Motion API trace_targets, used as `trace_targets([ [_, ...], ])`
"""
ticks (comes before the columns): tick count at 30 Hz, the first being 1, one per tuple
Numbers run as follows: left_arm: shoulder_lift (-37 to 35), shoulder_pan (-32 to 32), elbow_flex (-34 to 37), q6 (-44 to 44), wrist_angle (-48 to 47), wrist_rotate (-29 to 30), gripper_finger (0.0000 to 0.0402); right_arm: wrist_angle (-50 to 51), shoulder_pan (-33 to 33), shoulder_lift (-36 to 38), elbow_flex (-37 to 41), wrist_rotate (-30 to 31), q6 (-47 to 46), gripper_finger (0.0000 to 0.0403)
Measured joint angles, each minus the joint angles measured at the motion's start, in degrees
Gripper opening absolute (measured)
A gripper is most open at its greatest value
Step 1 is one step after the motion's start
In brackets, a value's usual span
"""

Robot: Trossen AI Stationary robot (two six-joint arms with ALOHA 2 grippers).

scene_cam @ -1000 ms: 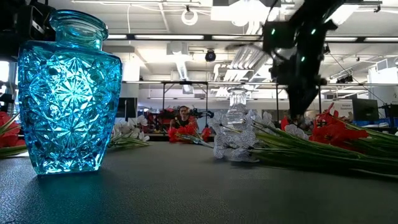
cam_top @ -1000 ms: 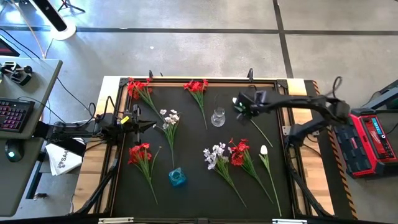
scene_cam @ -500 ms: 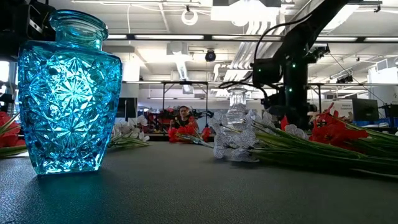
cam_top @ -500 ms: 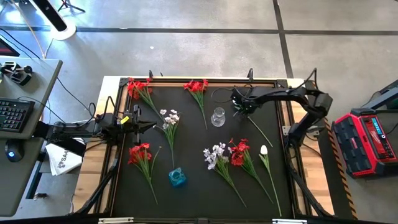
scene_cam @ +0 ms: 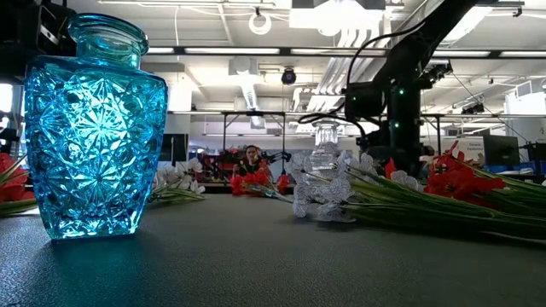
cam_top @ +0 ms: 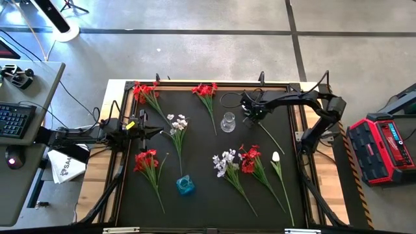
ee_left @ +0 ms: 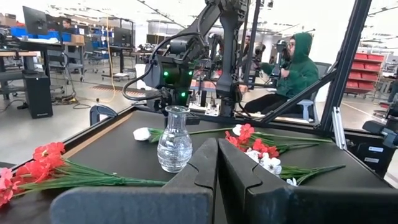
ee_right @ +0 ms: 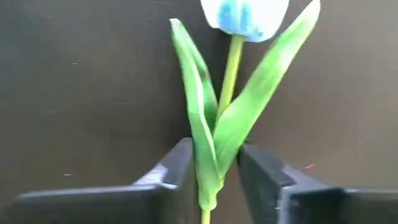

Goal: Sort flowers into vase by color
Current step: Put the white tulip into the transparent vase

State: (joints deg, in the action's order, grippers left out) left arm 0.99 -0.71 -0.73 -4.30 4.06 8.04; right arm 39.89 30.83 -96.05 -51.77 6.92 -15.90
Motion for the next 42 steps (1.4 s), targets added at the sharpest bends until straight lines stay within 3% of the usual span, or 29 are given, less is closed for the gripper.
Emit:
trace_targets([
  [4,0.0,0.0,0.0,-0.1,0.0,0.0,0.0001,-0.3,0.0,0.6,0.1,-1.1,0.7,0.0014],
  [8,0.0,0.0,0.0,-0.1,0.0,0.0,0.0001,-0.4,0.1,6.1,0.3,5.4,0.3,0.0014],
  [14,0.0,0.0,0.0,-0.1,0.0,0.0,0.0001,-5.5,-2.2,23.3,0.2,15.0,-0.1,0.0005],
  [20,0.0,0.0,0.0,-0.1,0.0,0.0,0.0001,-21.2,-13.2,39.8,0.2,23.1,4.5,0.0002],
  [23,0.0,0.0,0.0,-0.1,0.0,0.0,0.0001,-32.2,-20.8,44.0,0.2,25.0,10.3,0.0001],
  [28,0.0,0.0,0.0,-0.1,0.0,0.0,0.0001,-64.1,-30.8,44.4,8.2,18.8,26.6,0.0001],
  [30,0.0,0.0,0.0,-0.1,0.0,0.0,0.0001,-75.5,-32.4,42.9,13.4,15.0,31.0,0.0000],
  [33,0.0,0.0,0.0,-0.1,0.0,0.0,0.0001,-87.8,-33.1,40.7,19.8,14.4,32.8,0.0000],
  [38,0.0,0.0,0.0,-0.1,0.1,0.0,0.0001,-97.5,-31.5,37.5,25.5,15.1,32.5,0.0000],
  [42,0.0,0.0,0.0,-0.1,0.1,0.0,0.0001,-98.3,-30.3,37.1,25.4,15.1,32.2,0.0000],
])
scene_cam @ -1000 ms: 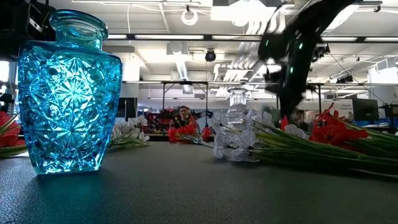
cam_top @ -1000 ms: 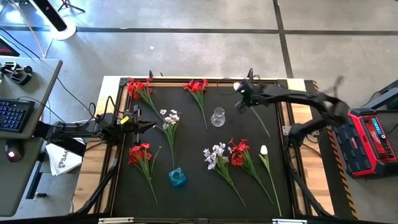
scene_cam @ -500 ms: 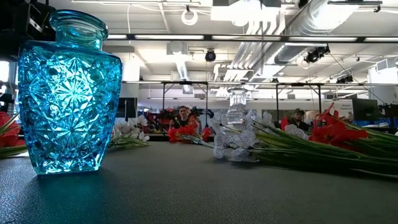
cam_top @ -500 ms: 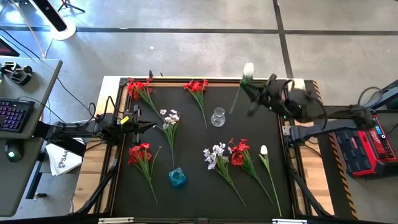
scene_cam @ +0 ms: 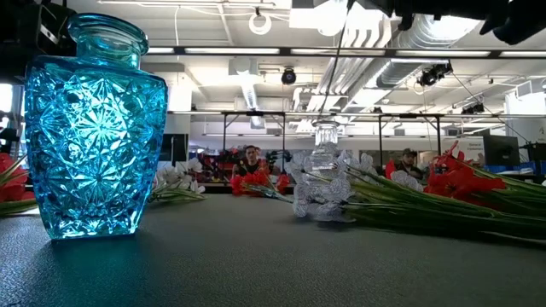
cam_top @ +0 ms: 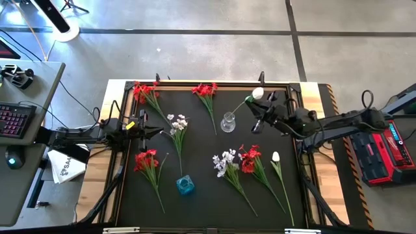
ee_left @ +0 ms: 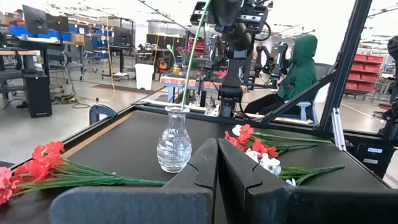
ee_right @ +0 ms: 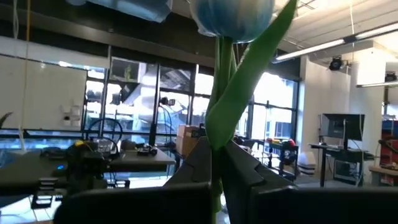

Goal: Sort flowers into vase by color
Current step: Put the white tulip into the transparent vase

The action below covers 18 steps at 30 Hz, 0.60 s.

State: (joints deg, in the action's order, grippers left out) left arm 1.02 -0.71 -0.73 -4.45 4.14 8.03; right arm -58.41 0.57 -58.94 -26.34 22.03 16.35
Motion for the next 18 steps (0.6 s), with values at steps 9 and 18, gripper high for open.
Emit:
trace_targets([
  [9,0.0,0.0,0.0,0.0,0.0,0.0,0.0001,12.0,1.5,-1.5,-4.1,1.0,-4.8,0.0000],
  [18,0.0,0.0,0.0,0.0,0.0,0.0,0.0001,12.7,2.7,-9.0,-6.7,2.2,-5.2,0.0000],
])
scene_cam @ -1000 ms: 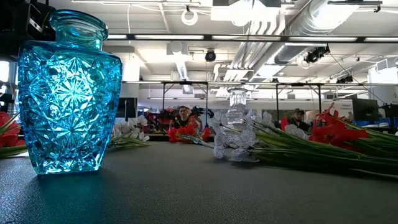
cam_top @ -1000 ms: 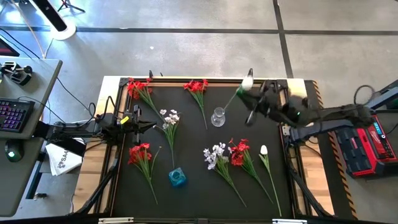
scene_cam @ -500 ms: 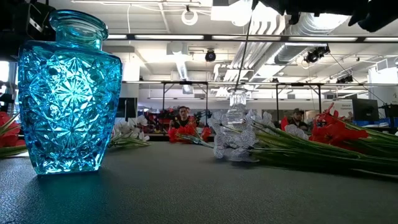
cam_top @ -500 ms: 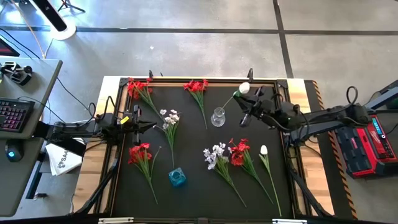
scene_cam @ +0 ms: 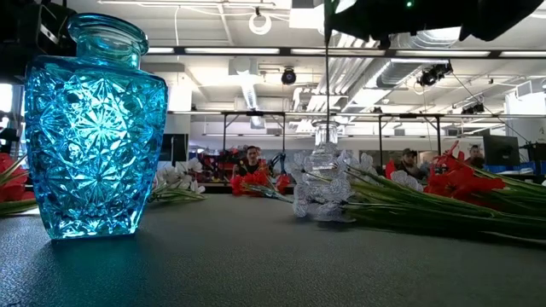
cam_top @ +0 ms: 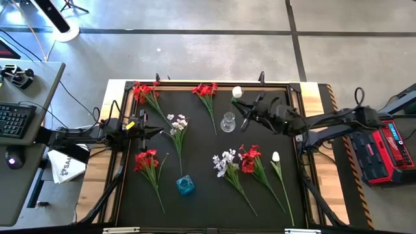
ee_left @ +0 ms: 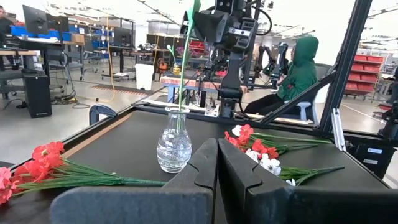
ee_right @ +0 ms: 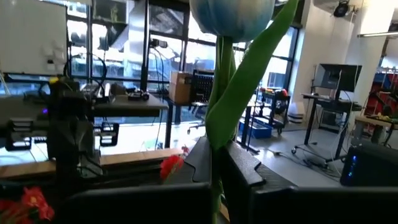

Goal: Sort flowers into vase by color
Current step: Put the white tulip into the transparent vase, then put the red flowers into the blue vase

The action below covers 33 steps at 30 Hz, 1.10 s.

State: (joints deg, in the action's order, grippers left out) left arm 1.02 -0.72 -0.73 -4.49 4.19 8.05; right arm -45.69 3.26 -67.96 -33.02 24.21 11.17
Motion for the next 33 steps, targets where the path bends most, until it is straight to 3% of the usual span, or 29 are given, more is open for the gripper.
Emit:
trace_targets([
  [7,0.0,0.0,0.0,0.0,0.0,0.0,0.0001,0.6,1.7,-2.3,-0.6,0.1,-0.8,0.0009],
  [18,0.0,0.0,0.0,0.0,0.0,0.0,0.0001,0.9,1.7,-2.3,-0.6,0.2,-1.3,0.0111],
  [25,0.0,0.0,0.0,0.0,0.0,0.0,0.0001,0.9,0.9,-1.8,-0.6,0.3,1.8,0.0146],
  [28,0.0,0.0,0.0,0.0,0.0,0.0,0.0001,1.4,-1.5,-0.4,-1.1,5.5,5.3,0.0154],
  [33,0.0,0.0,0.0,0.1,0.0,0.0,0.0001,9.4,-7.4,3.0,-5.3,19.2,10.4,0.0156],
])
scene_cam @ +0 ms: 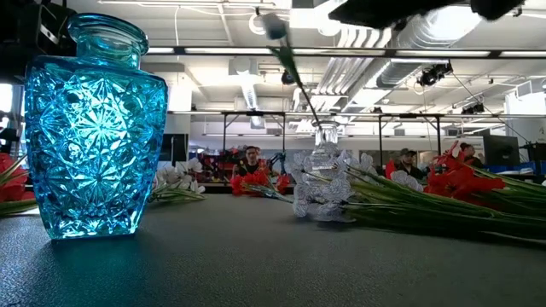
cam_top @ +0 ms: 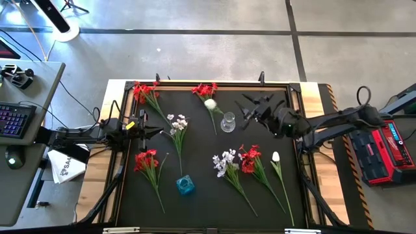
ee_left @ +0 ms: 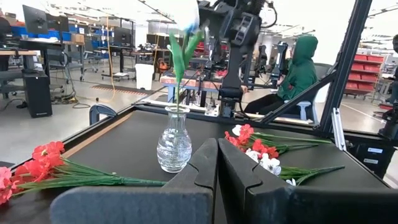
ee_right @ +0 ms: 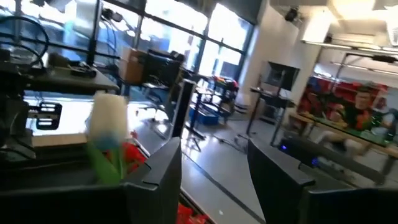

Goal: Sort flowers into vase by color
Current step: Put the red flowers into the blue vase

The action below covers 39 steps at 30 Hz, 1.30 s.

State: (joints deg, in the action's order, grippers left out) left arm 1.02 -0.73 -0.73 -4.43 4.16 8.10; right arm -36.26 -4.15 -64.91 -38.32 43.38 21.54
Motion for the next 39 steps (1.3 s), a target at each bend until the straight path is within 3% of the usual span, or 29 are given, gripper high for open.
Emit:
trace_targets([
  [3,0.0,0.0,0.0,0.0,0.0,1.8,0.0000,6.5,-3.7,0.6,-3.5,4.8,-0.2,0.0156],
  [7,0.0,0.0,0.0,0.0,0.3,5.0,0.0000,13.6,-8.4,0.4,-7.0,6.1,-2.7,0.0156],
  [13,2.2,0.6,-4.1,-0.8,0.0,8.8,0.0000,20.3,-13.7,-0.2,-4.6,-1.4,-20.2,0.0156],
  [16,5.5,1.7,-7.5,0.0,-2.7,14.4,0.0000,20.1,-16.6,-2.9,-1.5,-4.3,-27.9,0.0156],
  [19,10.4,2.8,-11.8,-1.5,-7.7,21.3,0.0000,17.9,-19.2,-7.2,0.0,-2.8,-33.3,0.0156],
  [23,20.2,3.1,-19.3,-13.6,-21.9,34.6,0.0000,14.0,-21.3,-14.4,0.0,1.0,-36.1,0.0156],
  [25,25.6,2.6,-23.2,-19.9,-29.5,37.7,0.0000,11.2,-21.6,-17.6,0.0,1.4,-35.5,0.0156],
  [28,32.9,1.0,-27.3,-28.4,-36.5,37.1,0.0000,7.9,-21.5,-21.8,0.0,1.5,-34.0,0.0155],
  [31,38.7,-0.6,-28.2,-33.6,-37.6,35.4,0.0001,3.9,-20.8,-25.8,0.0,2.0,-33.0,0.0155],
  [39,47.0,-8.4,-28.2,-43.4,-43.1,30.5,0.0043,-7.0,-20.2,-33.7,0.0,2.2,-28.8,0.0155],
])
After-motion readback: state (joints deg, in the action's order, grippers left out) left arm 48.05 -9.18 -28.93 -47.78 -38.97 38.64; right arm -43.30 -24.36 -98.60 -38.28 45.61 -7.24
